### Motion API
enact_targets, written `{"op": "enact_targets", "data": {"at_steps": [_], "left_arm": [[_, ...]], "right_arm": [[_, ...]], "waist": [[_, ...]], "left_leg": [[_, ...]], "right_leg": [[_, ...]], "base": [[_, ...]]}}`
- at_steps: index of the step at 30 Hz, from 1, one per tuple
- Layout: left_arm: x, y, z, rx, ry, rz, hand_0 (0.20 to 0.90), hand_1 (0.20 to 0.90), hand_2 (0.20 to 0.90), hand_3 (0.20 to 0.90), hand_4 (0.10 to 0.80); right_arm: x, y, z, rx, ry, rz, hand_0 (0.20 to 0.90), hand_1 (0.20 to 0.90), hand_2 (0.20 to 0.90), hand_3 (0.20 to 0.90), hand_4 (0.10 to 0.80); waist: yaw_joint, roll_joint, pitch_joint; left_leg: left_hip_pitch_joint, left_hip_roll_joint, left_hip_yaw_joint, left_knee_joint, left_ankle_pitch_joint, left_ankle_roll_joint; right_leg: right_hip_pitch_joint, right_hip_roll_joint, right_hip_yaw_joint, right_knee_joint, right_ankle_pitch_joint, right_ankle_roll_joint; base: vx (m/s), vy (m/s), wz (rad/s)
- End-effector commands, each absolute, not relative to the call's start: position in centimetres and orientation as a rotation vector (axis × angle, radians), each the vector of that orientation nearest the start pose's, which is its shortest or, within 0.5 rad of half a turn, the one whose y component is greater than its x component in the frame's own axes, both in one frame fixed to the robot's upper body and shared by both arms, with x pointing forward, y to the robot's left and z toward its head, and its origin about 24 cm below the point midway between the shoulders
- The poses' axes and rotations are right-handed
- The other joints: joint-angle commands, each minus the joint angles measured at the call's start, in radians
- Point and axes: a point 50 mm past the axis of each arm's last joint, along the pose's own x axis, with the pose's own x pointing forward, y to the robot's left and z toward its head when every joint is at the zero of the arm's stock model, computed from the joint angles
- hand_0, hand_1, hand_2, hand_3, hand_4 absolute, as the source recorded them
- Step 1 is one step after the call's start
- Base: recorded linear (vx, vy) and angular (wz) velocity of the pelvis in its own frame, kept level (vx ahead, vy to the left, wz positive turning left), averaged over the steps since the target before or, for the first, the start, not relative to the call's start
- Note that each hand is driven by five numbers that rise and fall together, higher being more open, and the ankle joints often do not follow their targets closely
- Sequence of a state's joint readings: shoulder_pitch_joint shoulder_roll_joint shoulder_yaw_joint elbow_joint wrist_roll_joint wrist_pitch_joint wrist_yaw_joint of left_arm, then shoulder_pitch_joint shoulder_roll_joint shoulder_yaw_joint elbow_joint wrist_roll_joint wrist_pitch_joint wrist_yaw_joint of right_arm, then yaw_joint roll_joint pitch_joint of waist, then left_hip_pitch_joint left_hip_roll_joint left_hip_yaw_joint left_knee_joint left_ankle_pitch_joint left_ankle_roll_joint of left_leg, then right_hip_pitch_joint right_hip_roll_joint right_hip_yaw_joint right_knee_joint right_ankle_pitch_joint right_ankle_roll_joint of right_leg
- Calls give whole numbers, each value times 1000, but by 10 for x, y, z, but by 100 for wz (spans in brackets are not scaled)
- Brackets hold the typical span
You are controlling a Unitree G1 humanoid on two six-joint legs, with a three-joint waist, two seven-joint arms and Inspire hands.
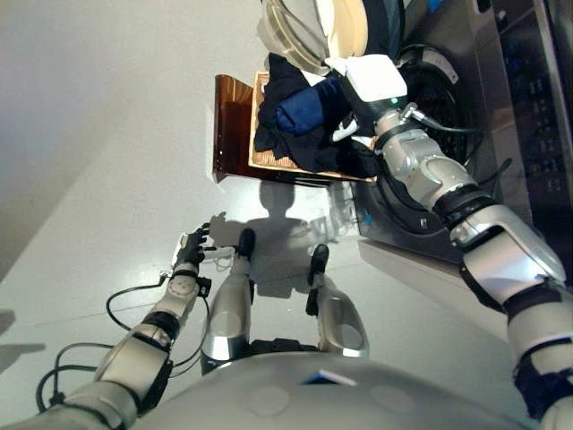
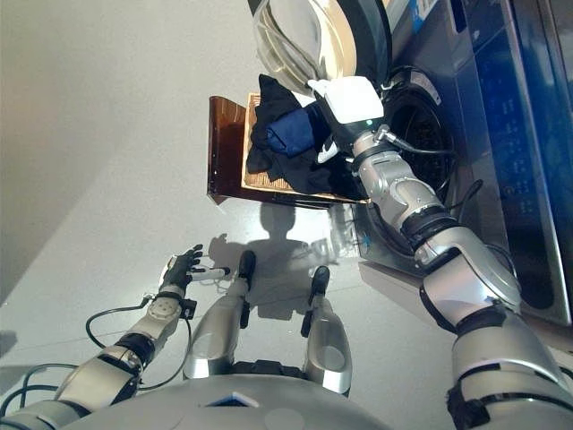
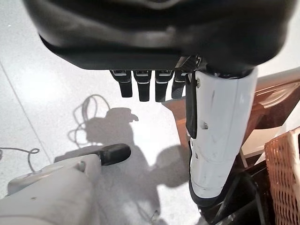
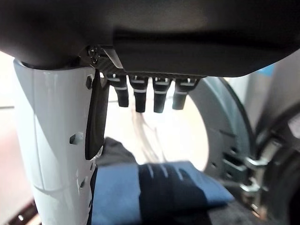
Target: Pick up the clothes and place them into the washing machine
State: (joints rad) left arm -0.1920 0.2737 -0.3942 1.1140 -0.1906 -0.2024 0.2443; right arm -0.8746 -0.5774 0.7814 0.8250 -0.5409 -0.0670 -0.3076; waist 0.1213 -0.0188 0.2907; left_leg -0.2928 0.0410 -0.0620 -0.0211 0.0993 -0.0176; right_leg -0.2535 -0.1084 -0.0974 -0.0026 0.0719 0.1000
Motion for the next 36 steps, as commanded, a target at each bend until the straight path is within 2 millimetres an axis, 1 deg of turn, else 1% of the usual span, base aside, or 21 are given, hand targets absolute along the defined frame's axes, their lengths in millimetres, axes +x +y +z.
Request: {"op": "enact_targets", "data": {"at_steps": [1,5,8,13,14,15,22,24,26,28,30,31,34,36], "left_arm": [[206,219,-109,416,660,128,900,900,900,900,800],[208,220,-107,415,648,127,900,900,900,900,800],[212,220,-104,409,633,135,900,900,900,900,800],[216,220,-101,405,614,139,900,900,900,900,800],[219,218,-99,399,598,135,900,900,900,900,800],[220,217,-99,394,597,140,900,900,900,900,800],[225,216,-95,400,576,143,900,900,900,900,800],[228,214,-94,399,566,142,900,900,900,900,800],[229,214,-92,401,556,137,900,900,900,900,800],[232,212,-90,396,545,133,900,900,900,900,800],[232,212,-90,396,545,133,900,900,900,900,800],[236,209,-87,387,524,122,900,900,900,900,800],[237,208,-87,387,521,116,900,900,900,900,800],[237,207,-87,387,521,114,900,900,900,900,800]], "right_arm": [[397,-170,157,-1528,-399,36,900,900,900,900,800],[403,-174,156,-1542,-341,5,900,900,900,900,800],[409,-177,163,-1558,-321,-38,900,900,900,900,800],[412,-183,170,-1565,-305,-83,900,900,900,900,800],[414,-189,176,-1562,-297,-120,900,900,900,900,800],[414,-190,181,-1549,-308,-141,900,900,900,900,800],[416,-190,191,-1544,-325,-175,900,900,900,900,800],[417,-193,190,-1538,-308,-188,900,900,900,900,800],[417,-194,193,-1535,-305,-197,900,900,900,900,800],[418,-199,192,-1549,-274,-206,900,900,900,900,800],[418,-199,192,-1549,-274,-206,900,900,900,900,800],[417,-207,188,-1554,-227,-221,900,900,900,900,800],[418,-209,189,-1551,-214,-229,900,900,900,900,800],[417,-210,185,-1545,-202,-225,900,900,900,900,800]], "waist": [[16,-4,-25],[30,3,-9],[42,14,5],[49,21,12],[54,27,13],[58,29,15],[65,30,13],[67,32,15],[71,36,18],[76,41,22],[76,41,22],[85,52,23],[91,57,24],[94,62,25]], "left_leg": [[-13,6,5,81,-96,-39],[-36,2,-3,89,-91,-41],[-60,0,-13,92,-83,-43],[-79,-3,-22,91,-75,-45],[-86,-6,-28,89,-71,-45],[-89,-7,-32,85,-68,-44],[-91,-15,-41,73,-68,-41],[-94,-18,-42,76,-68,-40],[-99,-20,-43,81,-69,-40],[-107,-25,-46,87,-68,-40],[-108,-25,-46,87,-68,-40],[-115,-31,-51,83,-64,-39],[-120,-35,-54,83,-62,-39],[-122,-38,-55,81,-60,-38]], "right_leg": [[-83,-42,33,153,-53,34],[-100,-39,26,161,-51,32],[-124,-38,19,176,-53,31],[-144,-38,16,188,-56,30],[-151,-39,12,194,-58,30],[-152,-40,10,195,-58,31],[-158,-44,8,197,-61,32],[-163,-46,9,199,-60,31],[-165,-47,9,200,-59,31],[-168,-49,8,203,-59,30],[-168,-49,8,203,-59,30],[-174,-56,3,199,-56,31],[-179,-58,2,201,-54,30],[-180,-58,2,200,-55,31]], "base": [[0,0,0],[-9,-5,2],[-6,-2,2],[6,0,4],[39,15,10],[39,15,11],[15,5,5],[0,0,0],[0,0,0],[3,4,-2],[0,2,3],[1,4,6],[4,11,13],[4,5,6]]}}
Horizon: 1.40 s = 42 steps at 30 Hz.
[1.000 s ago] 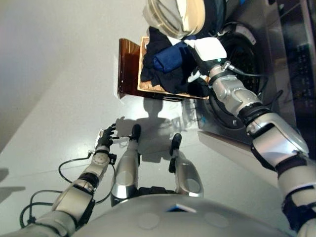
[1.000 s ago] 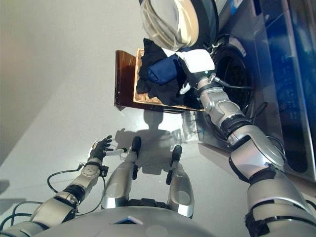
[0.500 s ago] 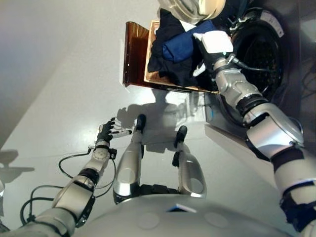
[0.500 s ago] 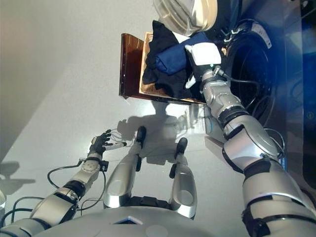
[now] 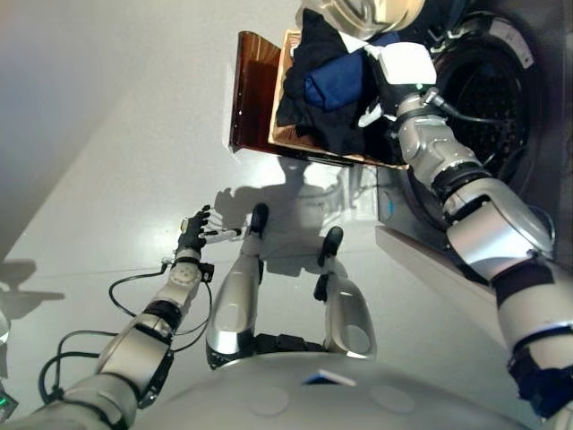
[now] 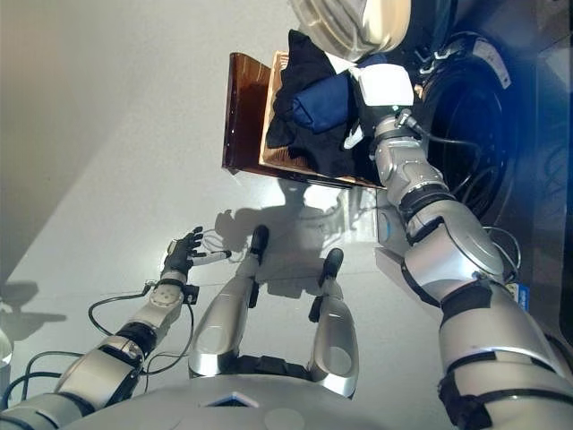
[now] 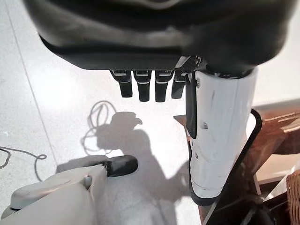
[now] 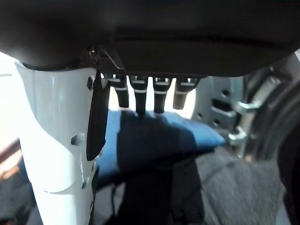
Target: Pick up the clothes and place them into the washing machine
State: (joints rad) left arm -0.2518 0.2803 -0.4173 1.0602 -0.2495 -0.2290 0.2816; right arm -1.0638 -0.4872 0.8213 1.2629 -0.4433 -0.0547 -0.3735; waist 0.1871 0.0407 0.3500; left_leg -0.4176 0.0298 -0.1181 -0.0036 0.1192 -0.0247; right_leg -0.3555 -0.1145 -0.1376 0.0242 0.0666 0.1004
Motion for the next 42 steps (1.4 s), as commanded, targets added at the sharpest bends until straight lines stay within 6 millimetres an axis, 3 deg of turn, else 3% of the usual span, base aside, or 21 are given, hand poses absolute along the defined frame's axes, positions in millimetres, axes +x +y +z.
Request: {"op": "enact_targets", "data": {"at_steps": [1,8,9,10,11,33,42], "left_arm": [[237,207,-87,388,522,113,900,900,900,900,800],[237,205,-86,390,512,105,900,900,900,900,800],[238,206,-86,386,510,108,900,900,900,900,800],[240,204,-84,387,502,106,900,900,900,900,800],[240,204,-84,387,502,106,900,900,900,900,800],[236,200,-90,417,532,90,900,900,900,900,800],[225,208,-99,435,594,102,900,900,900,900,800]], "right_arm": [[417,-210,185,-1544,-198,-227,900,900,900,900,800],[417,-219,185,-1539,-160,-251,900,900,900,900,800],[417,-220,187,-1533,-163,-258,820,820,820,820,743],[416,-222,188,-1534,-161,-268,274,274,274,274,353],[416,-222,188,-1534,-161,-268,200,200,200,200,300],[413,-225,176,-1549,-155,-284,200,200,200,200,300],[413,-208,177,-1498,-242,-244,200,200,200,200,300]], "waist": [[30,5,-32],[47,26,-22],[48,28,-23],[51,33,-24],[51,33,-25],[38,45,-36],[8,35,-74]], "left_leg": [[0,-28,1,64,-79,-31],[-18,-37,-6,70,-77,-31],[-21,-38,-7,69,-75,-32],[-24,-37,-9,68,-74,-32],[-24,-37,-9,68,-74,-32],[-4,-47,4,75,-82,-32],[57,-40,26,51,-89,-34]], "right_leg": [[-79,-53,41,173,-50,30],[-91,-62,36,179,-53,30],[-94,-64,35,180,-54,30],[-97,-66,32,182,-56,29],[-97,-66,32,182,-56,29],[-75,-68,47,177,-61,27],[-8,-68,70,122,-46,25]], "base": [[0,0,0],[-1,1,2],[12,4,9],[9,2,10],[15,-1,5],[3,0,1],[7,-3,-8]]}}
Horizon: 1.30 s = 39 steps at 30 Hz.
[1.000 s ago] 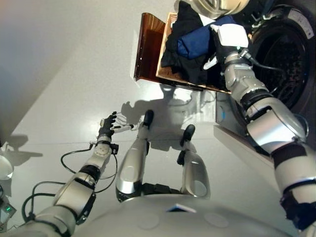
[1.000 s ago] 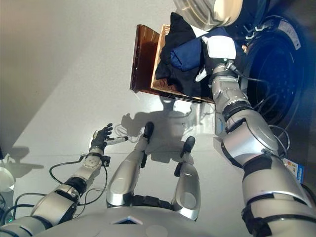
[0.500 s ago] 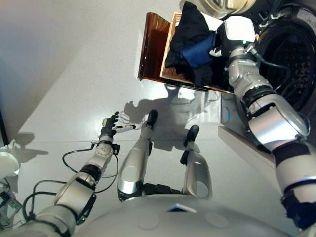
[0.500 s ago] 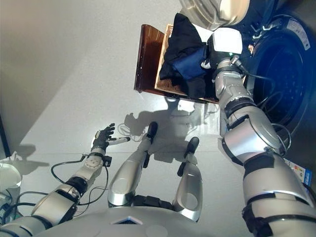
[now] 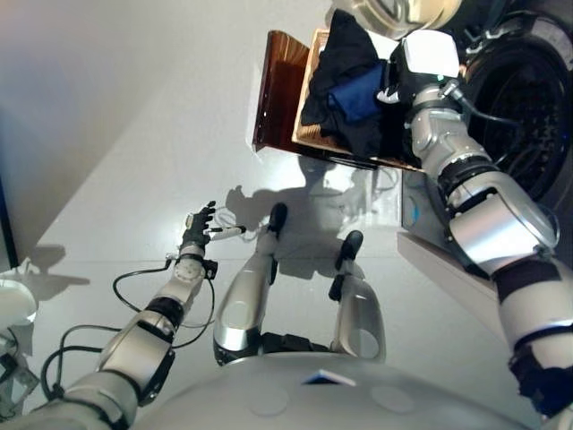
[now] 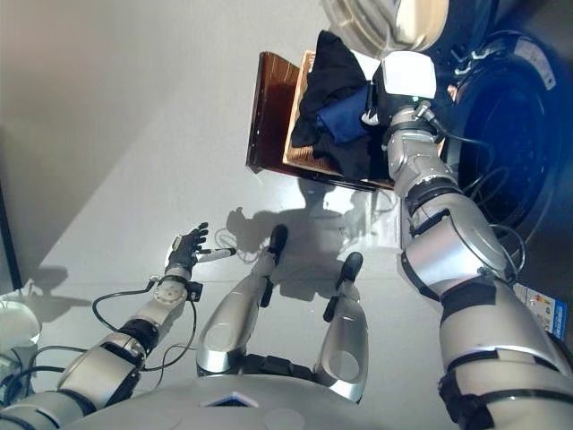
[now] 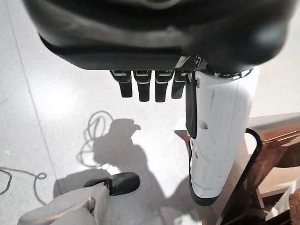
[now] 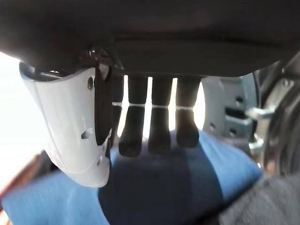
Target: Pick up the clothes and place them into the washing machine
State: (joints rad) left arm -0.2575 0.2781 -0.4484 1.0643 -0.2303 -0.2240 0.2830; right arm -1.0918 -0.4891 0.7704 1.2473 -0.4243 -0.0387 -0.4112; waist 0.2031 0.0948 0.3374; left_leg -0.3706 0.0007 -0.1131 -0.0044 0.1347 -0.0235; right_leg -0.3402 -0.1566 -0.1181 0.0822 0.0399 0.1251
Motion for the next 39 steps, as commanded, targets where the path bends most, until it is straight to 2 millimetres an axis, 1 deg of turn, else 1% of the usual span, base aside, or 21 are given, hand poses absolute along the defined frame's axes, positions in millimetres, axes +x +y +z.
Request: {"op": "enact_targets", "data": {"at_steps": [1,6,7,12,14,18,21,24,27,30,31,32,34,39], "left_arm": [[220,209,-101,432,609,102,900,900,900,900,800],[214,212,-105,416,634,103,900,900,900,900,800],[213,214,-105,404,641,111,900,900,900,900,800],[212,219,-106,407,656,124,900,900,900,900,800],[210,220,-107,410,663,127,900,900,900,900,800],[210,222,-106,414,660,134,900,900,900,900,800],[212,222,-105,426,654,136,900,900,900,900,800],[214,225,-103,435,648,145,900,900,900,900,800],[220,221,-99,434,614,135,900,900,900,900,800],[222,220,-98,431,605,136,900,900,900,900,800],[226,218,-95,430,590,135,900,900,900,900,800],[230,216,-93,425,577,135,900,900,900,900,800],[237,213,-87,412,545,133,900,900,900,900,800],[247,208,-80,401,501,126,900,900,900,900,800]], "right_arm": [[414,-199,181,-1488,-281,-223,200,200,200,200,300],[414,-191,177,-1467,-279,-181,200,200,200,200,300],[414,-188,171,-1465,-253,-150,900,900,900,900,800],[415,-186,164,-1490,-221,-114,900,900,900,900,800],[414,-190,160,-1527,-205,-113,900,900,900,900,800],[413,-199,160,-1567,-189,-139,900,900,900,900,800],[413,-205,163,-1595,-187,-166,900,900,900,900,800],[415,-210,174,-1625,-202,-199,900,900,900,900,800],[415,-219,181,-1645,-191,-248,900,900,900,900,800],[415,-222,185,-1664,-190,-262,900,900,900,900,800],[416,-223,193,-1670,-198,-282,900,900,900,900,800],[416,-224,193,-1668,-198,-289,900,900,900,900,800],[416,-229,200,-1657,-192,-314,900,900,900,900,800],[415,-232,199,-1651,-175,-321,900,900,900,900,800]], "waist": [[-20,-20,-80],[-28,-26,-95],[-26,-29,-96],[-24,-33,-90],[-20,-32,-86],[-12,-31,-63],[-8,-28,-45],[-7,-26,-25],[5,-18,-13],[9,-14,-4],[9,-13,4],[10,-12,9],[12,-8,17],[16,-6,24]], "left_leg": [[35,-7,31,39,-105,-35],[66,2,44,35,-110,-37],[71,7,47,38,-111,-37],[50,14,46,53,-105,-41],[38,18,40,54,-99,-43],[1,23,27,72,-88,-49],[-26,22,16,88,-84,-52],[-53,20,8,105,-84,-56],[-84,16,4,118,-82,-55],[-103,12,1,132,-84,-55],[-121,6,-2,148,-87,-55],[-130,3,-2,156,-90,-55],[-152,-4,-4,171,-94,-55],[-168,-12,-8,185,-100,-52]], "right_leg": [[-3,-29,61,40,-13,0],[20,-23,71,32,-15,-3],[19,-16,76,39,-19,-5],[1,-3,71,53,-25,-12],[-11,4,66,57,-25,-13],[-43,15,50,85,-31,-15],[-68,20,38,111,-39,-16],[-94,16,28,140,-48,-16],[-126,12,19,161,-51,-15],[-143,9,17,180,-58,-14],[-160,7,13,199,-65,-16],[-168,4,13,209,-68,-15],[-189,-2,11,228,-73,-15],[-204,-6,12,247,-79,-15]], "base": [[10,6,-6],[-3,-21,-13],[-38,-35,-14],[-60,-52,-9],[-51,-41,-1],[-61,-47,-1],[-34,-35,12],[-28,-18,22],[-12,7,8],[-1,13,14],[5,10,16],[6,18,15],[19,19,11],[17,6,7]]}}
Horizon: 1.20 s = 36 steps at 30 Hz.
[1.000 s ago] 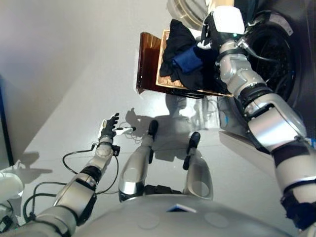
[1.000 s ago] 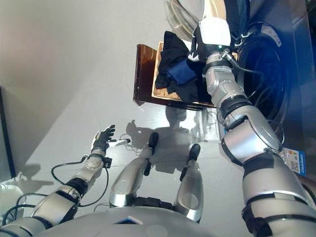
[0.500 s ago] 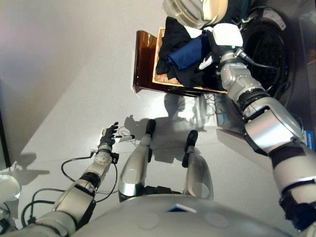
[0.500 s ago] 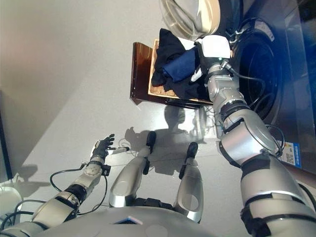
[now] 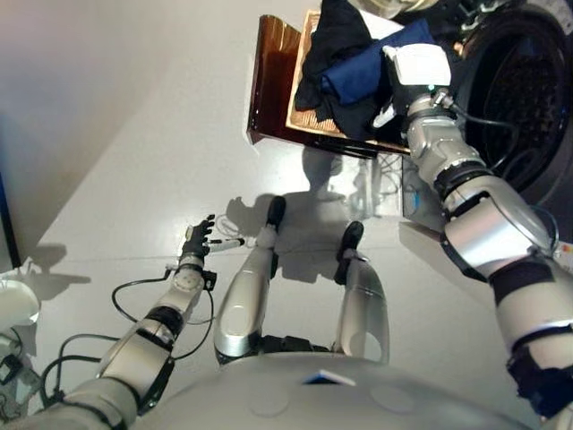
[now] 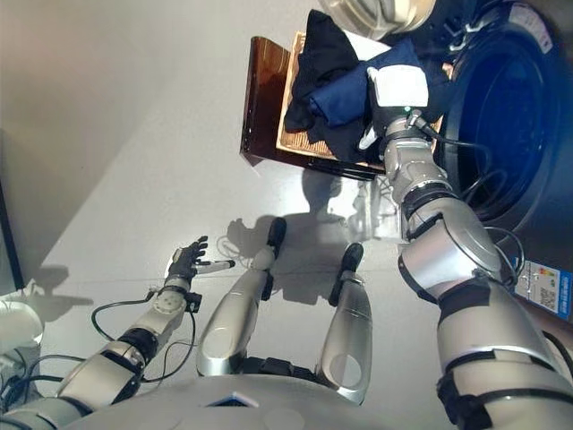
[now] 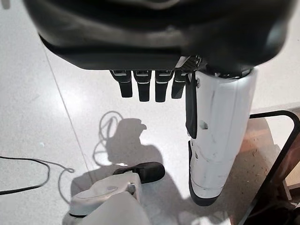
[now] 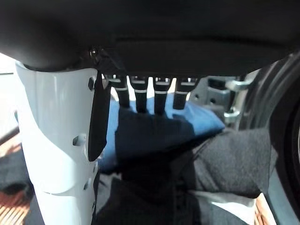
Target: Pick up the clothes and place them into the washing machine
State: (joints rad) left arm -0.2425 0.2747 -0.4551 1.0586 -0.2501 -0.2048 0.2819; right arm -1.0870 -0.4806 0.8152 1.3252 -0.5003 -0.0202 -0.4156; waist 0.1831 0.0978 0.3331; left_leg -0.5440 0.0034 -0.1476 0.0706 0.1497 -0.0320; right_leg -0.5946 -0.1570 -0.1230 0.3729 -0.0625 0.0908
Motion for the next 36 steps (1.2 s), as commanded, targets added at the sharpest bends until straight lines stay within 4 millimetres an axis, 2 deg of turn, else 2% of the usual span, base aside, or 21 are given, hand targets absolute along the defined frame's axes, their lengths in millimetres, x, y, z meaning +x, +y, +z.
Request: {"op": "enact_targets", "data": {"at_steps": [1,8,9,10,11,21,31,36], "left_arm": [[249,207,-77,395,486,123,900,900,900,900,800],[255,205,-72,386,454,127,900,900,900,900,800],[255,206,-71,386,451,132,900,900,900,900,800],[255,206,-71,386,451,132,900,900,900,900,800],[256,204,-71,388,445,132,900,900,900,900,800],[254,202,-72,410,438,122,900,900,900,900,800],[245,201,-81,420,482,112,900,900,900,900,800],[235,203,-89,430,530,115,900,900,900,900,800]], "right_arm": [[415,-233,199,-1655,-167,-320,900,900,900,900,800],[414,-239,198,-1652,-147,-349,900,900,900,900,800],[414,-241,202,-1654,-149,-372,505,505,505,505,518],[414,-241,202,-1654,-149,-372,505,505,505,505,518],[413,-245,201,-1659,-146,-401,200,200,200,200,300],[411,-249,198,-1651,-137,-442,200,200,200,200,300],[409,-248,188,-1641,-139,-436,200,200,200,200,300],[411,-238,192,-1620,-198,-426,200,200,200,200,300]], "waist": [[38,-8,33],[46,1,38],[49,3,36],[49,3,36],[53,9,34],[59,28,24],[49,42,-5],[35,46,-34]], "left_leg": [[-4,-19,25,117,-119,-42],[-32,-28,18,127,-119,-40],[-32,-31,16,126,-119,-39],[-32,-31,16,126,-119,-39],[-34,-34,15,125,-120,-38],[-16,-42,10,113,-114,-36],[37,-44,25,79,-111,-32],[92,-46,43,56,-114,-28]], "right_leg": [[39,-7,17,-33,19,18],[12,-14,10,-19,18,18],[13,-14,9,-16,15,17],[13,-14,9,-16,15,17],[8,-17,10,-12,16,17],[21,-23,11,-13,14,17],[74,-30,27,-61,31,18],[129,-29,48,-100,40,19]], "base": [[12,3,3],[2,-1,3],[9,7,4],[8,25,5],[2,23,5],[4,9,4],[2,4,-1],[30,37,-9]]}}
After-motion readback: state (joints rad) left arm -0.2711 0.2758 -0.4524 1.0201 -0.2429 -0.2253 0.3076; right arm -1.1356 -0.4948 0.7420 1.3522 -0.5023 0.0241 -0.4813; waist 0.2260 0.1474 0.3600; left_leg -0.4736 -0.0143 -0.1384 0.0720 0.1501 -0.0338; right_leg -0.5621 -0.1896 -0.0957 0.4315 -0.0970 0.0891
